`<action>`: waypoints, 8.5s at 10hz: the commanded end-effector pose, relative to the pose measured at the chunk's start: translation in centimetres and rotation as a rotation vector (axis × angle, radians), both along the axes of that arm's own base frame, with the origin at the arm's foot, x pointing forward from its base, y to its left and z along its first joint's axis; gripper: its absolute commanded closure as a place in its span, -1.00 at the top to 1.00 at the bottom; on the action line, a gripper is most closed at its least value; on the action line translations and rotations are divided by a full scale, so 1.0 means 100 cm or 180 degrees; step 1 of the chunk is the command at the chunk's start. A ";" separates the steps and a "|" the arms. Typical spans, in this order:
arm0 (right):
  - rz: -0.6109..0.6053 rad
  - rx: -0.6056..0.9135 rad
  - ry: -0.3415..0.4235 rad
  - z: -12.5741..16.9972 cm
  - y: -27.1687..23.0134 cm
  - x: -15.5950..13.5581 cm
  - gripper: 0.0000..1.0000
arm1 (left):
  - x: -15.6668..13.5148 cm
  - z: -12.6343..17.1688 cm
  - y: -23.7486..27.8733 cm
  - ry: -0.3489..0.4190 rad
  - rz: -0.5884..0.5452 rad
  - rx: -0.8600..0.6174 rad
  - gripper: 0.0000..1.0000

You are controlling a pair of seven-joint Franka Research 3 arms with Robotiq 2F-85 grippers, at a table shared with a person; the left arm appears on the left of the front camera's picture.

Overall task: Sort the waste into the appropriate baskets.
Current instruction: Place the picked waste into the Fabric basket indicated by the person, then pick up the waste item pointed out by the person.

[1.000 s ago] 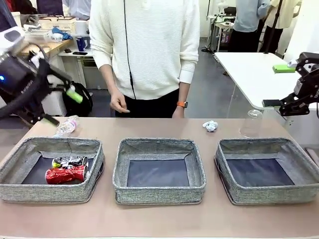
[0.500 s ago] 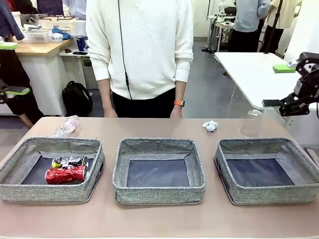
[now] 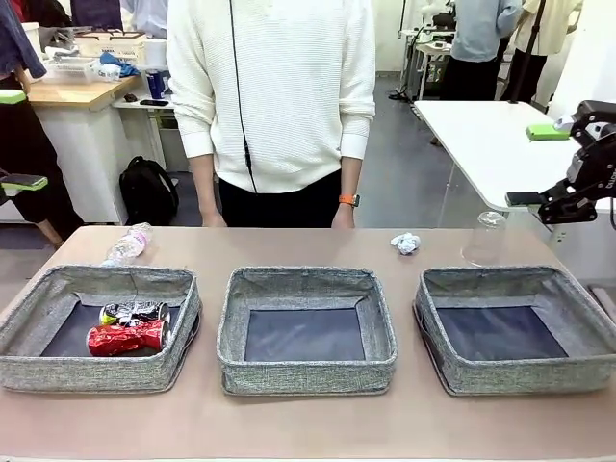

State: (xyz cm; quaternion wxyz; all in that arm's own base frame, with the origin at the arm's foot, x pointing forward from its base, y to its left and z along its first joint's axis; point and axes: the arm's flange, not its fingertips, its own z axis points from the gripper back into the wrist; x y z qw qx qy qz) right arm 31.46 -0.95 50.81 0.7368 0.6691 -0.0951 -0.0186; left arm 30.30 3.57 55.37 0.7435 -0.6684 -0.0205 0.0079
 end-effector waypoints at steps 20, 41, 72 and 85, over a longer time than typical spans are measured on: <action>-0.0015 0.0085 -0.0017 0.004 0.002 0.002 1.00 | 0.001 0.003 0.001 -0.0066 -0.0004 -0.0051 1.00; 0.2033 -0.2061 -0.3599 -0.125 -0.153 0.163 1.00 | 0.001 0.003 0.001 -0.0066 -0.0004 -0.0051 1.00; 0.1317 -0.1409 -0.3966 -0.241 -0.131 0.329 0.60 | 0.001 0.003 0.001 -0.0066 -0.0004 -0.0051 1.00; 0.1227 -0.1588 -0.3983 -0.236 -0.149 0.331 -0.30 | 0.001 0.003 0.001 -0.0066 -0.0004 -0.0051 1.00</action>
